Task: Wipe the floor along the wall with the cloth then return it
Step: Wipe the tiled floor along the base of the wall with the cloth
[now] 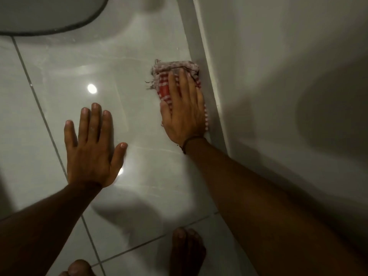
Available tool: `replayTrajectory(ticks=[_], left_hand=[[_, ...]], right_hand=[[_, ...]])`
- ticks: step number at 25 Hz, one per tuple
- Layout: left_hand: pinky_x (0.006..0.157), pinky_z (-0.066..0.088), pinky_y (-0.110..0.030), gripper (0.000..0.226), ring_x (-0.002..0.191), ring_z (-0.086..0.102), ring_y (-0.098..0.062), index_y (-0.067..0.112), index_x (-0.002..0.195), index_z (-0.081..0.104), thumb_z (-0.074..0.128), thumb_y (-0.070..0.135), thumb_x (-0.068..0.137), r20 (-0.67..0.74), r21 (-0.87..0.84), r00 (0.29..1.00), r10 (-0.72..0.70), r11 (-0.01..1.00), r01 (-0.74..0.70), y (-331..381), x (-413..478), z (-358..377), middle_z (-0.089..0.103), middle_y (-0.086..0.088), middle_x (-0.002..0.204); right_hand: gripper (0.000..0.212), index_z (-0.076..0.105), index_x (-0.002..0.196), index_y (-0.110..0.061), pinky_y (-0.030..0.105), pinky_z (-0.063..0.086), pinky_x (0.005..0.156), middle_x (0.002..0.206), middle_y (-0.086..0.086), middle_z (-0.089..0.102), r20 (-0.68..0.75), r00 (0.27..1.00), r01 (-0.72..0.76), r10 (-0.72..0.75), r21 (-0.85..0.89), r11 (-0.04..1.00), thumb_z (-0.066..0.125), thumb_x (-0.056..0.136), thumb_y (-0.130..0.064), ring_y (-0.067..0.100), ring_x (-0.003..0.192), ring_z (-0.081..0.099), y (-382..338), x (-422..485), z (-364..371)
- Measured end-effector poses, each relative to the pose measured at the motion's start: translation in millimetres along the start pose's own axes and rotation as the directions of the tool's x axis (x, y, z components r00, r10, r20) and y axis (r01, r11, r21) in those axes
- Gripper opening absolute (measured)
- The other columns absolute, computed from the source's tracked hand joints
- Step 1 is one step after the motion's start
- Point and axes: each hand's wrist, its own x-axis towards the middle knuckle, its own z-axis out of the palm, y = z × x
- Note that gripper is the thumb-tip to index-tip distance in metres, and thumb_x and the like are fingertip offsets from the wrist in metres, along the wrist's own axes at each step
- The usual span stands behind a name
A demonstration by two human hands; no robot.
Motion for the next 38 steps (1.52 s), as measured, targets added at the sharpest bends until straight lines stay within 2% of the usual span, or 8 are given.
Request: replayTrajectory(ticks=[4, 11, 17, 21, 26, 30, 33, 38], left_hand=[[0.138, 0.000, -0.062, 0.089, 0.174, 0.001, -0.036, 0.011, 0.177, 0.005, 0.026, 0.061, 0.106, 0.003, -0.003, 1.000, -0.003, 1.000, 0.003, 1.2, 0.2, -0.6, 0.002, -0.017, 0.187], [0.138, 0.001, -0.062, 0.088, 0.174, -0.002, -0.033, 0.013, 0.177, 0.001, 0.021, 0.063, 0.107, -0.019, -0.008, 1.000, 0.012, 1.000, -0.013, -2.7, 0.1, 6.0, -0.002, -0.014, 0.188], [0.138, 0.000, -0.061, 0.088, 0.175, -0.002, -0.032, 0.014, 0.177, 0.002, 0.025, 0.062, 0.107, -0.031, -0.001, 0.999, 0.015, 1.000, -0.015, -2.9, 0.5, 8.6, -0.001, -0.013, 0.188], [0.138, -0.006, -0.056, 0.089, 0.175, -0.002, -0.031, 0.016, 0.178, 0.002, 0.027, 0.062, 0.106, -0.035, -0.001, 0.999, 0.009, 1.000, -0.009, -5.4, 0.8, 10.1, -0.002, -0.011, 0.188], [0.139, -0.003, -0.058, 0.088, 0.175, -0.003, -0.031, 0.017, 0.178, 0.001, 0.027, 0.062, 0.106, -0.027, 0.000, 1.000, 0.006, 1.000, -0.006, -5.1, -0.5, 10.5, -0.004, -0.010, 0.188], [0.139, -0.001, -0.059, 0.088, 0.175, -0.003, -0.030, 0.016, 0.178, 0.001, 0.026, 0.062, 0.107, -0.028, -0.004, 1.000, 0.000, 1.000, 0.000, -5.0, -0.5, 11.7, -0.003, -0.011, 0.188], [0.139, 0.000, -0.060, 0.088, 0.175, -0.001, -0.031, 0.015, 0.178, 0.003, 0.026, 0.062, 0.107, -0.029, -0.011, 1.000, 0.006, 1.000, -0.006, -4.5, -1.2, 11.5, -0.001, -0.012, 0.188], [0.139, -0.005, -0.056, 0.087, 0.175, -0.002, -0.030, 0.016, 0.178, 0.002, 0.028, 0.061, 0.107, -0.018, -0.015, 1.000, 0.008, 1.000, -0.008, -4.8, -0.2, 9.0, -0.002, -0.011, 0.188]], right_hand=[[0.068, 0.023, 0.168, -0.017, 0.051, 0.023, 0.132, 0.177, 0.012, 0.023, -0.010, 0.997, 0.074, -0.074, -0.015, 0.997, 0.043, 0.107, -0.038, 0.029, 0.165, 0.019, 25.3, -80.4, 6.9], [0.072, 0.012, 0.170, -0.019, 0.060, 0.038, 0.120, 0.179, 0.007, 0.007, 0.206, 0.976, 0.085, -0.068, -0.073, 0.994, 0.034, 0.107, -0.048, 0.029, 0.165, 0.017, 84.9, -298.5, 6.6], [0.067, 0.030, 0.166, -0.016, 0.050, 0.028, 0.129, 0.174, 0.015, 0.029, 0.054, 0.997, 0.064, -0.062, -0.044, 0.997, 0.046, 0.106, -0.041, 0.032, 0.162, 0.028, 33.6, -119.2, 2.5], [0.070, 0.021, 0.169, -0.018, 0.047, 0.017, 0.134, 0.177, 0.012, 0.021, 0.013, 0.999, 0.030, -0.029, -0.060, 0.998, 0.039, 0.105, -0.044, 0.028, 0.165, 0.019, -7.1, 27.1, -5.4], [0.068, 0.023, 0.168, -0.016, 0.052, 0.021, 0.132, 0.177, 0.014, 0.023, 0.011, 0.998, 0.069, -0.068, -0.057, 0.996, 0.041, 0.107, -0.040, 0.030, 0.165, 0.018, 19.7, -66.6, 1.8], [0.081, 0.021, 0.169, -0.017, 0.056, 0.022, 0.131, 0.178, 0.013, 0.016, 0.156, 0.987, 0.052, -0.042, -0.058, 0.997, 0.049, 0.101, -0.052, 0.033, 0.165, 0.017, 50.2, -176.4, 2.5], [0.080, 0.028, 0.167, -0.018, 0.053, 0.023, 0.131, 0.176, 0.014, 0.024, 0.118, 0.992, 0.054, -0.049, -0.042, 0.998, 0.053, 0.099, -0.052, 0.037, 0.161, 0.027, 42.5, -147.2, 2.7], [0.064, 0.039, 0.163, -0.016, 0.053, 0.027, 0.131, 0.171, 0.014, 0.037, -0.046, 0.998, 0.037, -0.033, 0.080, 0.996, 0.054, 0.101, -0.027, 0.032, 0.161, 0.031, 11.6, -32.7, 3.8]])
